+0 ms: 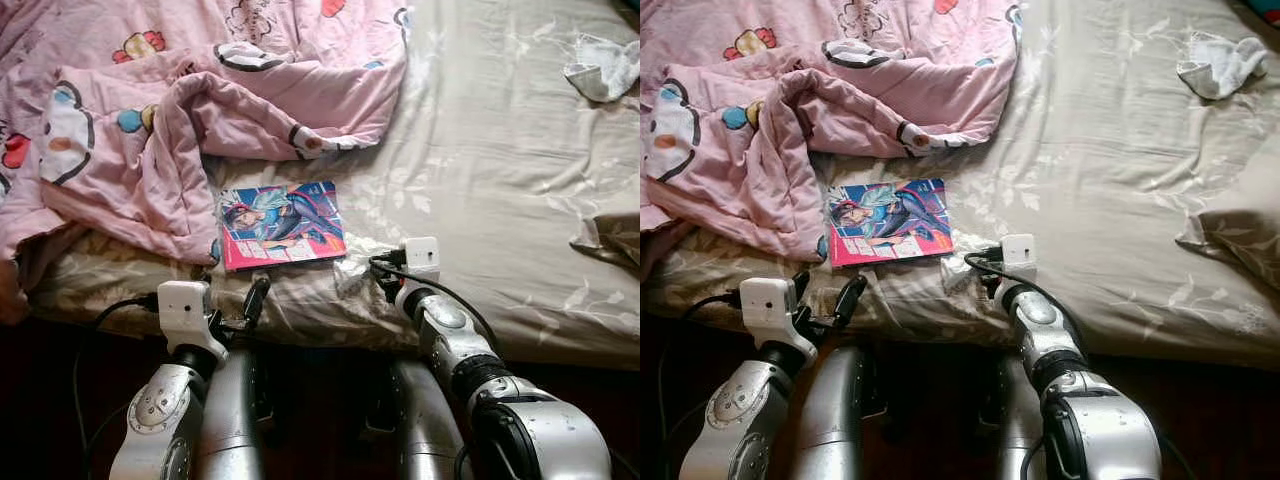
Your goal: Clean up the room
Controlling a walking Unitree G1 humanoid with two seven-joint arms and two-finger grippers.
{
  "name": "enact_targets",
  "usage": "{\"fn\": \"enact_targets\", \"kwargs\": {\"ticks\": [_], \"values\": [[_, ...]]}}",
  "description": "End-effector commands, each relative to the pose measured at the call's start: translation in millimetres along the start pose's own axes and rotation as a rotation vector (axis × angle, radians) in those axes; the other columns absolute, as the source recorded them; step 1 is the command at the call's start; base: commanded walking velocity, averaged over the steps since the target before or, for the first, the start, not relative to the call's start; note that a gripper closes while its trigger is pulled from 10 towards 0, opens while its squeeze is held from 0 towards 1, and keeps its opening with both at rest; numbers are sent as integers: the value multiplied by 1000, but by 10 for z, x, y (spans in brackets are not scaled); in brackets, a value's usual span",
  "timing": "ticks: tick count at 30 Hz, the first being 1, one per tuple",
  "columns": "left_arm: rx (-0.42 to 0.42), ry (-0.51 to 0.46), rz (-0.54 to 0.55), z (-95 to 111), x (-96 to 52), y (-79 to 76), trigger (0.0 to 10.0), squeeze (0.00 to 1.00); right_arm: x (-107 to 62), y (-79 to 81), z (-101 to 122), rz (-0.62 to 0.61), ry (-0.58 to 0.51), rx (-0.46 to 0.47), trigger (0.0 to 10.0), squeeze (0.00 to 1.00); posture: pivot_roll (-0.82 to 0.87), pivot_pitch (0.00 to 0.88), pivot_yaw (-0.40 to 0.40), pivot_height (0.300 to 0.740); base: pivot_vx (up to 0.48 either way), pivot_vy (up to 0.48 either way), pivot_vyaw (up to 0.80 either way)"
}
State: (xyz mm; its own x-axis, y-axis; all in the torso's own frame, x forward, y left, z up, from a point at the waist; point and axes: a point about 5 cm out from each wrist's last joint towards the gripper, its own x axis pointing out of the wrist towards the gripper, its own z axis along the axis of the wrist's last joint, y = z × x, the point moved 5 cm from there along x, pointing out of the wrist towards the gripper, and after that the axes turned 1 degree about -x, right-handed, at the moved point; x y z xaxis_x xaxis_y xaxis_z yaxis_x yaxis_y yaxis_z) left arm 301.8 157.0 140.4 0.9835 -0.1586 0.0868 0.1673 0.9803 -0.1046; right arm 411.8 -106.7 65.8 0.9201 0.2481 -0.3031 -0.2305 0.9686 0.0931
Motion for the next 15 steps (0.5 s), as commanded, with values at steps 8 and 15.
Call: {"fn": "enact_targets", "kwargs": {"ticks": [8,15], "values": [[-10,19,16,-68,-17,43,10000,0,-25,50,108,70,-99,41,10000,0,221,576,-79,620,0,0,0],[-20,11,16,-62,24,33,10000,0,-49,203,159,223,-112,-157,10000,1000,205,574,-87,620,0,0,0]]}}
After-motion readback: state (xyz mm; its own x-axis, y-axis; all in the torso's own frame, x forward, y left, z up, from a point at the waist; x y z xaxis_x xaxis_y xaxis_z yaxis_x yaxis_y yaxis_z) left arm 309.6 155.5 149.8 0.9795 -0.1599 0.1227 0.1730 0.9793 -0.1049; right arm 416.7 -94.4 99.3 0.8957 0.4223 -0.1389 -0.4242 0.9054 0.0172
